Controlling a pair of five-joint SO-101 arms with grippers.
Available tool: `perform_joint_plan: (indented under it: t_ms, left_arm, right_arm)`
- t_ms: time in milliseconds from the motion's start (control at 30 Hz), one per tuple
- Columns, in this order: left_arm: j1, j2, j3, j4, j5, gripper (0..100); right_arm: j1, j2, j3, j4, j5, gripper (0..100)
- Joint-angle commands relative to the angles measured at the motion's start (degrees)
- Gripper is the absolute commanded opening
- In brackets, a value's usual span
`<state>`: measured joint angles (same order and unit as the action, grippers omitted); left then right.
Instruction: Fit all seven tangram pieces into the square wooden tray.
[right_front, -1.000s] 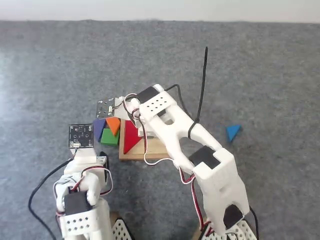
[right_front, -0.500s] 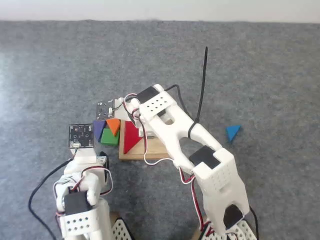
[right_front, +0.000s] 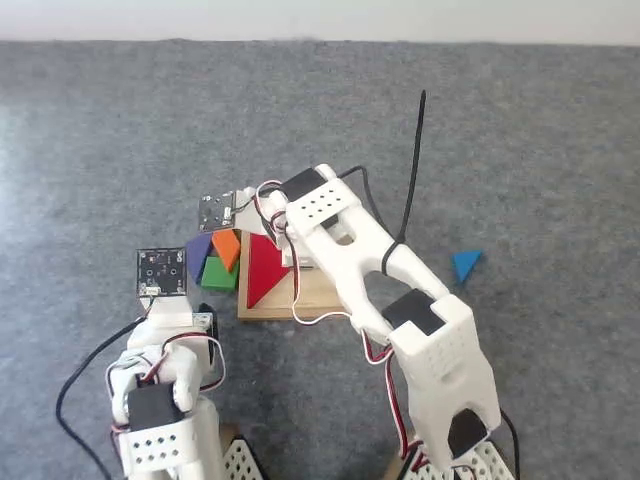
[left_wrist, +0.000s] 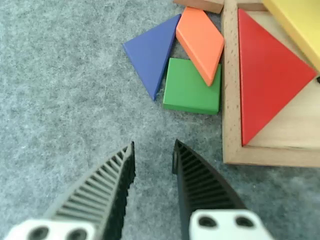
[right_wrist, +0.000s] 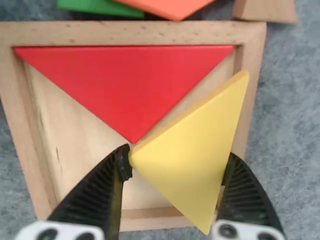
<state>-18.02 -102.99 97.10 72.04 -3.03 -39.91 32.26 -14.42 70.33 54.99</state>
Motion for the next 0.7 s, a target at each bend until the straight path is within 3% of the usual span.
perform_joint_plan:
  t_ms: [0, 100, 333, 667]
  left_arm:
    - [-0.3, -1.2, -0.7, 0.3, -0.2, 12]
    - [-0.3, -1.2, -0.7, 0.3, -0.2, 12]
    - [-0.3, -1.2, -0.7, 0.3, -0.2, 12]
    - [-0.3, -1.2, -0.7, 0.3, -0.2, 12]
  right_arm:
    - [-0.4, -0.7, -2.5, -0.8, 0.6, 14.8]
    - [-0.3, -0.7, -2.5, -1.0, 0.6, 15.6]
    - [-0.4, -0.7, -2.5, -0.7, 0.6, 31.8]
    - [-0.2, -1.3, -2.5, -0.6, 0.4, 31.1]
